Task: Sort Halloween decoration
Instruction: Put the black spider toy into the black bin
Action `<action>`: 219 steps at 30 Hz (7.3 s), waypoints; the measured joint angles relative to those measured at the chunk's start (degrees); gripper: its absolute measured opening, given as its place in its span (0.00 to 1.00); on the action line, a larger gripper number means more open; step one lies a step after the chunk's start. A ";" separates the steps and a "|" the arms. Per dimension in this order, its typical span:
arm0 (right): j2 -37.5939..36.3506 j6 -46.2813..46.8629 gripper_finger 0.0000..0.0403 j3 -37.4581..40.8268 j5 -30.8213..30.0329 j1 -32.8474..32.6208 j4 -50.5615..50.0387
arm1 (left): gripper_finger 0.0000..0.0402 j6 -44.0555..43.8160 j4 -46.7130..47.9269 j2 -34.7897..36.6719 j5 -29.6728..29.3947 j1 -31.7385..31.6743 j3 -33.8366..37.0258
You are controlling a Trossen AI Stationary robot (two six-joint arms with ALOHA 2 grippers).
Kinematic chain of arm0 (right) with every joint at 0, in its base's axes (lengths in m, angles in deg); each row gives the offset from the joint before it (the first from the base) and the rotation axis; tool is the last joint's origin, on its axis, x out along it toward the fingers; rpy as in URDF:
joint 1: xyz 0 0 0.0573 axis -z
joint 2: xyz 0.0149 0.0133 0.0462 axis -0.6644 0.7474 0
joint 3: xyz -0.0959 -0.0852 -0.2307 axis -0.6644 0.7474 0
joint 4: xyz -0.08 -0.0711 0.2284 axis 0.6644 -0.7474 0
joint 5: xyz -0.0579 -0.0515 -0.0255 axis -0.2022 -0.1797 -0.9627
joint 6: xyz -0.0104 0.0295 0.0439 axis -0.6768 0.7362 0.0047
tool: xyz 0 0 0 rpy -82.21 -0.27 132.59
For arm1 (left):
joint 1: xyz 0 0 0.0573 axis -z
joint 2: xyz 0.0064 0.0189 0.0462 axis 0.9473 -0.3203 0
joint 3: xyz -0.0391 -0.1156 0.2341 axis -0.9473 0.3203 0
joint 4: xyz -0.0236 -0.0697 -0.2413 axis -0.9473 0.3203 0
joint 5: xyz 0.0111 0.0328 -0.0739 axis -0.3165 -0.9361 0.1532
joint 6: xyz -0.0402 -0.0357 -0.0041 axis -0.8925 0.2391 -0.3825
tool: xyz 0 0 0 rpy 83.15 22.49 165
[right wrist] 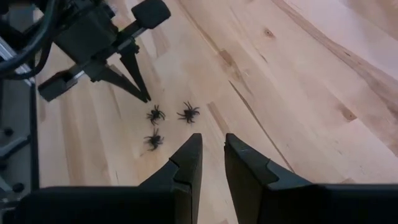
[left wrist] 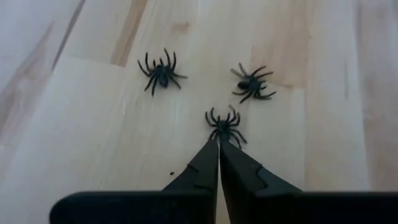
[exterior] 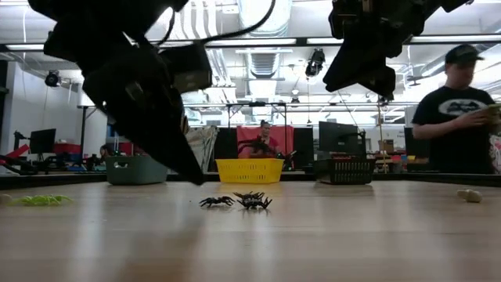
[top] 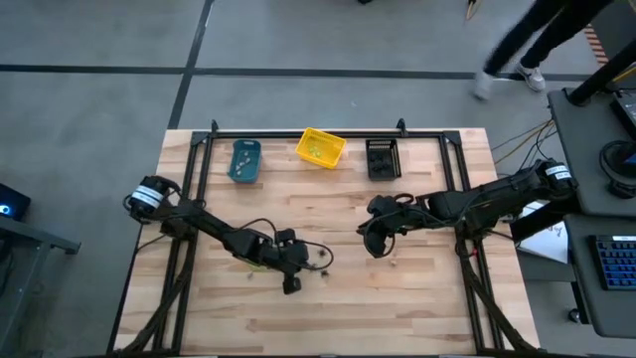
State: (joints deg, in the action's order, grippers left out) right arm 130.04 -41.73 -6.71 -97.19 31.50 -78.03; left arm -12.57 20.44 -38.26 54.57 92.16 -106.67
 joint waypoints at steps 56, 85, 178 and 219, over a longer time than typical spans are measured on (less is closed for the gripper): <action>37.92 -1.75 0.41 -21.62 7.42 -4.77 7.08 | 0.00 4.18 -22.07 -3.79 1.41 0.59 9.46; 37.90 -20.47 0.41 -18.47 -5.41 -8.59 16.62 | 0.00 5.15 -23.46 -3.26 0.89 0.75 9.53; 30.80 6.58 0.02 -22.88 18.84 12.24 5.03 | 0.00 1.87 -13.01 25.28 -7.93 2.36 16.15; 24.57 -23.94 0.07 -19.63 15.68 58.51 -18.58 | 0.00 4.04 -0.82 27.36 -8.87 -11.59 8.76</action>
State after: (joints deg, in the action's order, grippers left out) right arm 154.61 -65.67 -26.33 -81.51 90.01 -96.61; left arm -8.53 19.62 -10.90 45.70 80.57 -97.91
